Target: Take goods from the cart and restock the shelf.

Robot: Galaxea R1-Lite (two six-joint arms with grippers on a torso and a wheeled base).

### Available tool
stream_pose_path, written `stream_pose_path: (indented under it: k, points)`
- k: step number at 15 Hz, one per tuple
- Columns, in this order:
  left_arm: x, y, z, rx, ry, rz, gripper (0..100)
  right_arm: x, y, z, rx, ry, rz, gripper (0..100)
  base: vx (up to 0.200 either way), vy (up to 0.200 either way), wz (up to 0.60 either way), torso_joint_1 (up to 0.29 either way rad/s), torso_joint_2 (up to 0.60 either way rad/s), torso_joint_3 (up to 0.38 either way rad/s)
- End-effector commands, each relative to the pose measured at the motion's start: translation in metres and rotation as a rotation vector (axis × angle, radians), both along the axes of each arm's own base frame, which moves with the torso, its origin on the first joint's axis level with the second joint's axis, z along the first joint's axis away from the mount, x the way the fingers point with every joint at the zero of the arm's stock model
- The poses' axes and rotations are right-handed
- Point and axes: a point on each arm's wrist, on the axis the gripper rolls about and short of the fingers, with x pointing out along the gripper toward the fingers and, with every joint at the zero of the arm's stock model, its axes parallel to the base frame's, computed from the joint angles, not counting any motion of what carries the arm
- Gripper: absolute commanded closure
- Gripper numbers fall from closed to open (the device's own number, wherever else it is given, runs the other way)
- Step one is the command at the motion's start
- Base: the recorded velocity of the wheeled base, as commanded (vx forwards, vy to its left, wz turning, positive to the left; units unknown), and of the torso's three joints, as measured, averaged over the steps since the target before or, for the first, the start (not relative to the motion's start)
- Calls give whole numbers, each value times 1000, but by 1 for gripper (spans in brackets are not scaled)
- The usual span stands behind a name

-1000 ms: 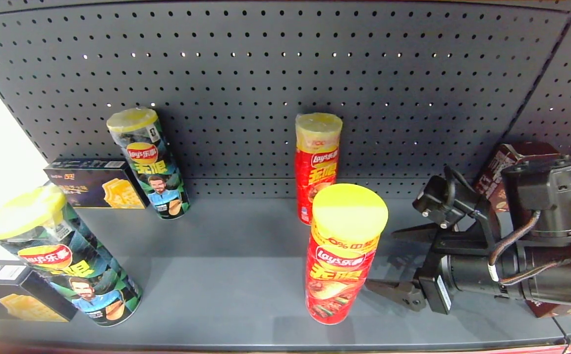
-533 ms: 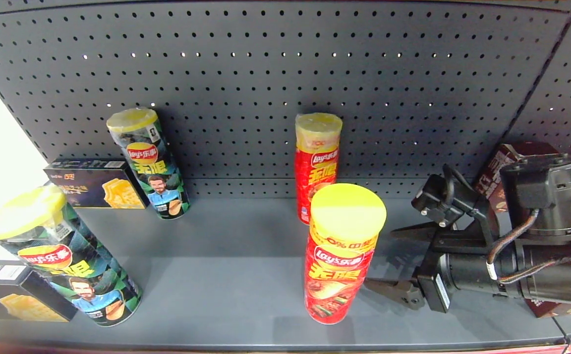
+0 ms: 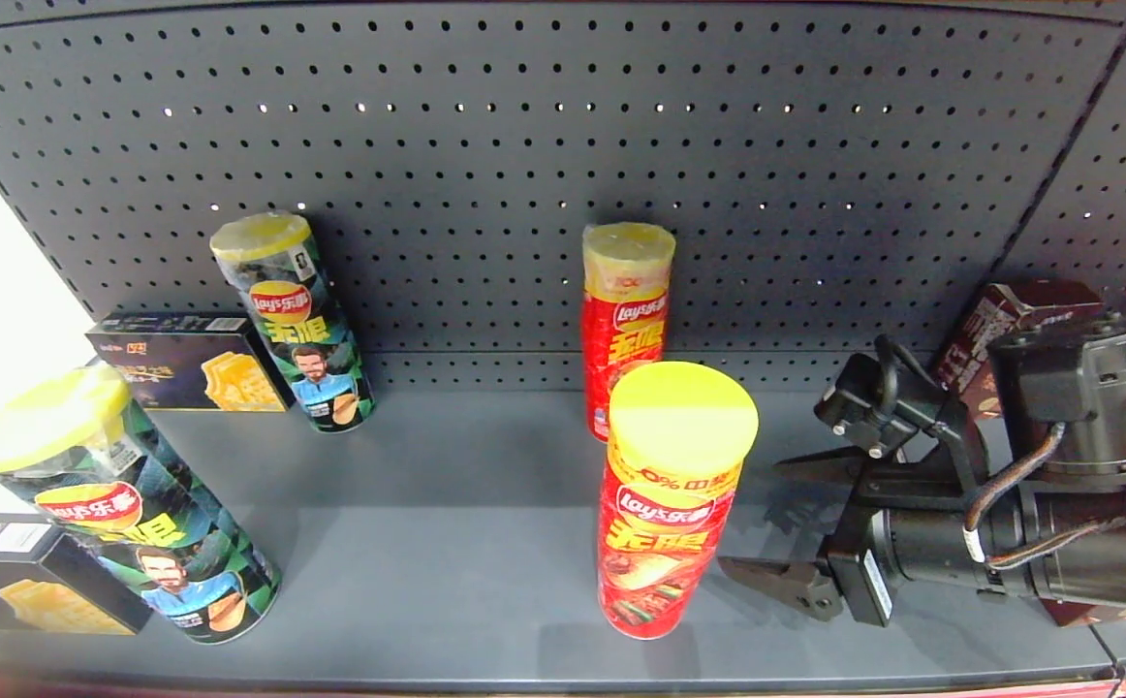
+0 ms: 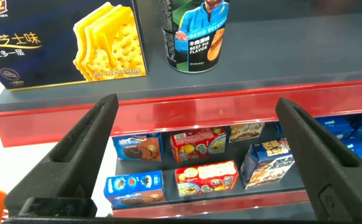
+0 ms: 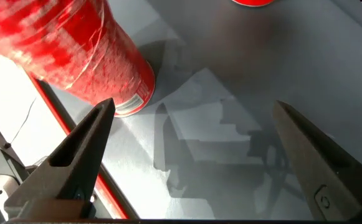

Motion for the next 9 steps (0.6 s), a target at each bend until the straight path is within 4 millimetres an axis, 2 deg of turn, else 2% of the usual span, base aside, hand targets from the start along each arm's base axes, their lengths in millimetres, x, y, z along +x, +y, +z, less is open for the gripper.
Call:
stream_pose_path:
  k: [1, 9]
  points:
    - [0, 0, 0, 2, 1, -1, 0, -2, -1, 3, 8, -11, 3, 0, 0, 0, 0, 0, 0, 0]
    - [0, 0, 0, 0, 2, -1, 0, 3, 7, 3, 6, -9, 15, 0, 0, 0, 0, 0, 0, 0]
